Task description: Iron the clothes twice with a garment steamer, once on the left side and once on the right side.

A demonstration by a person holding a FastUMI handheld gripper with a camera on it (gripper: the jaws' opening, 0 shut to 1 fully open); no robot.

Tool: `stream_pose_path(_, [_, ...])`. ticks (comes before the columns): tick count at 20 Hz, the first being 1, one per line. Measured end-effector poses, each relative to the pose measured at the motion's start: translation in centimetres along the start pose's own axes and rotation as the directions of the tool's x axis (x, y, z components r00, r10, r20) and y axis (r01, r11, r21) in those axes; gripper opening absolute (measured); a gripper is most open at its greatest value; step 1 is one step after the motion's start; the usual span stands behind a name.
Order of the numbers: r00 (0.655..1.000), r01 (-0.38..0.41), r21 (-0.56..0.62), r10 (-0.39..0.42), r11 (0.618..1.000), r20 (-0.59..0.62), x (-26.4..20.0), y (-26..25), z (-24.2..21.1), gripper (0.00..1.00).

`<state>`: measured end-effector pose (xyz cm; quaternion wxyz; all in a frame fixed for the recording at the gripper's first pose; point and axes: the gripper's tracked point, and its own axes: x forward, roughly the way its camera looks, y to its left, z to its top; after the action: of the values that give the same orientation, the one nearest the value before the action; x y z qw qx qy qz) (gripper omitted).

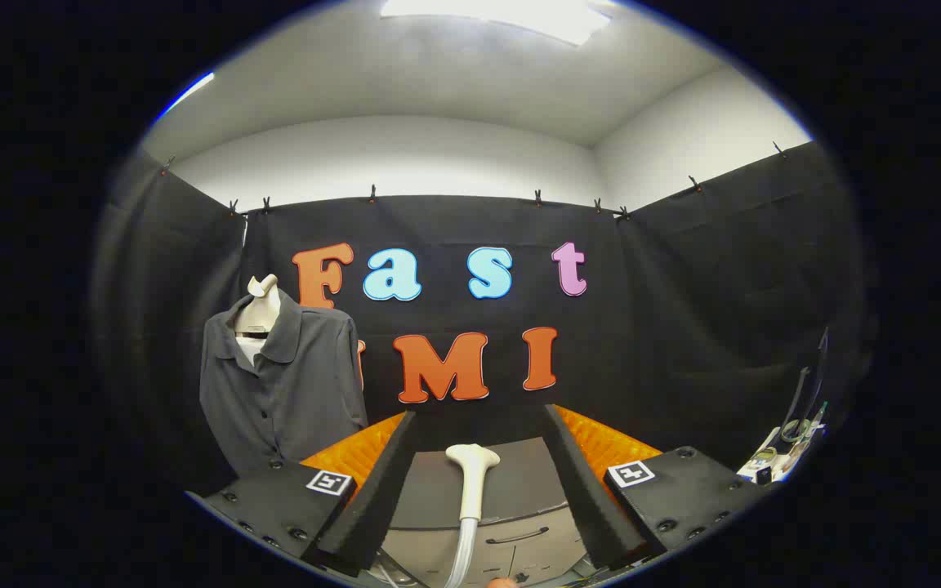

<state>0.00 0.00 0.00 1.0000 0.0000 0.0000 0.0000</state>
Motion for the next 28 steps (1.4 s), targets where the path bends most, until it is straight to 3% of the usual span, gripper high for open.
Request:
stream_pose_path(17, [0.998, -0.036, -0.015, 0.036, 0.999, -0.051, 2.5, 0.5, -0.8, 0.98])
stream_pose_path(28, [0.974, -0.049, 0.065, 0.062, 0.997, -0.218, 8.0, 0.8, -5.2, 0.98])
